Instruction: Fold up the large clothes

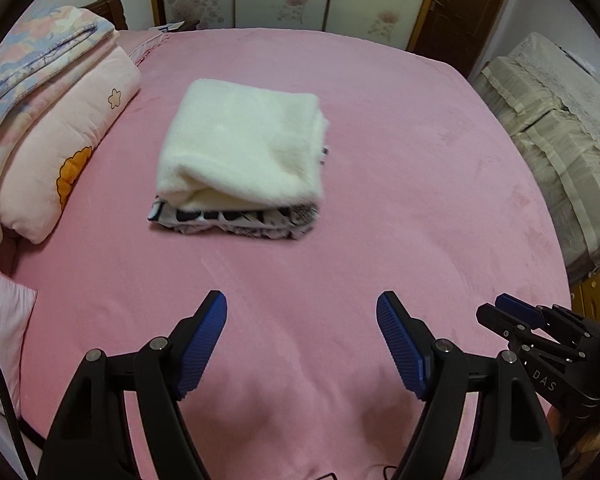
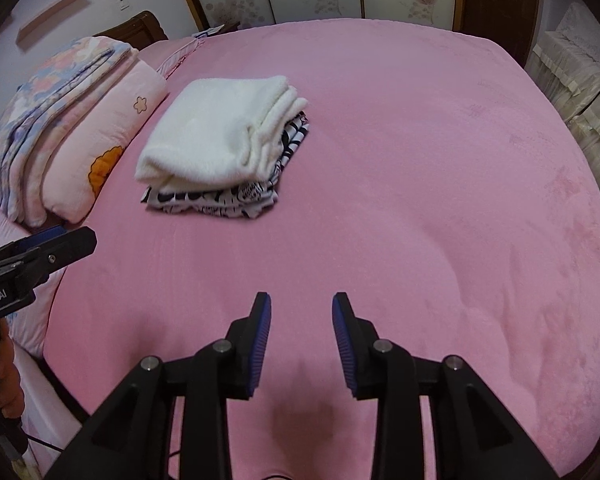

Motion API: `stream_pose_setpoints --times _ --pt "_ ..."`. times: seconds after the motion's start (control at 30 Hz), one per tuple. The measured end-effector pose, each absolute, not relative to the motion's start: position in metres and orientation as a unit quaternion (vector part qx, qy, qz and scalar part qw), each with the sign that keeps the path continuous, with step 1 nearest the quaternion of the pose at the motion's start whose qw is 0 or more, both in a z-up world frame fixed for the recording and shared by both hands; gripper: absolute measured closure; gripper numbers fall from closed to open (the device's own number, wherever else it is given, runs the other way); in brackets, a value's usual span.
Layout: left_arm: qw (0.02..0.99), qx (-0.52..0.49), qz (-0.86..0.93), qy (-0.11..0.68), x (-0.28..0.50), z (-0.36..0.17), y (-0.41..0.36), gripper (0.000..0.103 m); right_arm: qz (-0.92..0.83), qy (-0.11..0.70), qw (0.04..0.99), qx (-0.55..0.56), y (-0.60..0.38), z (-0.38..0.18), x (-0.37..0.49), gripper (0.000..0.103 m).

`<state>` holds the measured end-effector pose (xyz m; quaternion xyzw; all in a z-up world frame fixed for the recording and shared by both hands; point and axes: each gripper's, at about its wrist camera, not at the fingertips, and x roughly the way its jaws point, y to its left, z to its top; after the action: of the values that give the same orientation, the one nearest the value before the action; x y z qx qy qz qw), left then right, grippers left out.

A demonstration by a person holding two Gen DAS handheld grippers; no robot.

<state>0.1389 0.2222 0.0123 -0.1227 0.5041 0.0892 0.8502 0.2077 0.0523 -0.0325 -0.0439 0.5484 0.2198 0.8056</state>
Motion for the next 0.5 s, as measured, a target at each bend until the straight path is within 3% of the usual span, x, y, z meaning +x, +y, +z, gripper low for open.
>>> stream_pose_setpoints --times 0.37,0.5 --pt "0.864 -0.106 0.085 0.484 0.060 0.065 0.113 0.027 0.225 0.513 0.827 -0.051 -0.043 0.035 0.135 0.071" --pt "0.866 -0.104 0.094 0.481 0.039 0.073 0.082 0.027 0.214 0.512 0.832 -0.026 -0.070 0.047 0.112 0.059"
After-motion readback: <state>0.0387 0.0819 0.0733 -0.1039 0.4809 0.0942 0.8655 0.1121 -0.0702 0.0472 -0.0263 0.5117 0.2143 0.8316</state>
